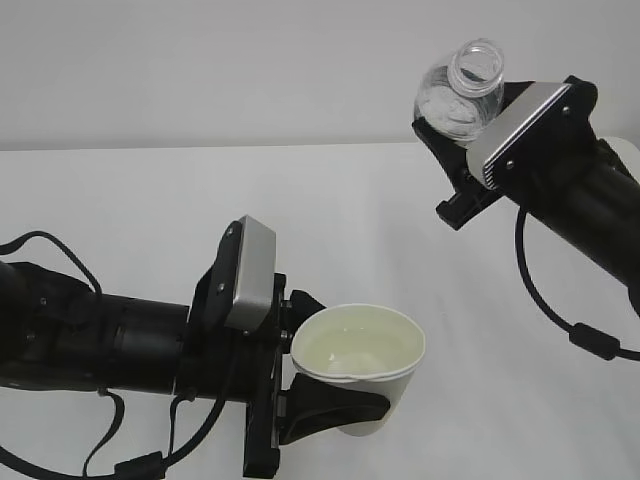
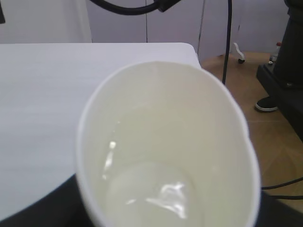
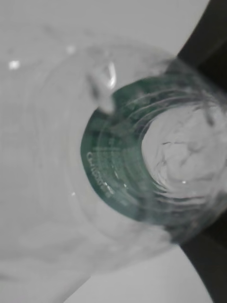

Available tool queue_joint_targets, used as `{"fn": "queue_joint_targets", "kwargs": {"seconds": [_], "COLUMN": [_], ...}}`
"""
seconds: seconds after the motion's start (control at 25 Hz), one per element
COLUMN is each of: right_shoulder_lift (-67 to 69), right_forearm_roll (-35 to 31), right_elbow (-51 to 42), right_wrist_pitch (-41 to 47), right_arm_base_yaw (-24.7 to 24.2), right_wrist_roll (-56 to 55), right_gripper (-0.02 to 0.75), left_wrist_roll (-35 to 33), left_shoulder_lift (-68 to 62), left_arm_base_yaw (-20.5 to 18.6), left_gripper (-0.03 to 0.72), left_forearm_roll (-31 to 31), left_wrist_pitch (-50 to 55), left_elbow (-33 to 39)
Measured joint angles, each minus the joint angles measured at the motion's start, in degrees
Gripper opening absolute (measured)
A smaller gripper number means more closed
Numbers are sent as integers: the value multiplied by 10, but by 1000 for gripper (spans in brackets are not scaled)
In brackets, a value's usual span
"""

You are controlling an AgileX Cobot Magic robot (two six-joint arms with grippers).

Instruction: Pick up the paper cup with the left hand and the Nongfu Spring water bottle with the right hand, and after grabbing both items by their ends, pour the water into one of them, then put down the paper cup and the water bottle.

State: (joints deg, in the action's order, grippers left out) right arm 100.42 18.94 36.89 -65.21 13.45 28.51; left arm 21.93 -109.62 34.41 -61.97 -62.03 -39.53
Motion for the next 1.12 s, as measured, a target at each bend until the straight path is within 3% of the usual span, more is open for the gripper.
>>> {"fn": "queue_joint_targets", "kwargs": {"seconds": [1.12], "right_shoulder_lift": [0], "right_forearm_roll": [-175], "right_elbow": [-66], "right_wrist_pitch": [1], "right_arm_base_yaw": [0], "right_wrist_roll": [-75], "right_gripper": [447], "left_wrist_roll": [1], "left_shoulder_lift": [0], "left_arm_base_yaw": [0], "left_gripper": [430], "left_forearm_roll": [9], "left_wrist_pitch": [0], "left_elbow": [0]}}
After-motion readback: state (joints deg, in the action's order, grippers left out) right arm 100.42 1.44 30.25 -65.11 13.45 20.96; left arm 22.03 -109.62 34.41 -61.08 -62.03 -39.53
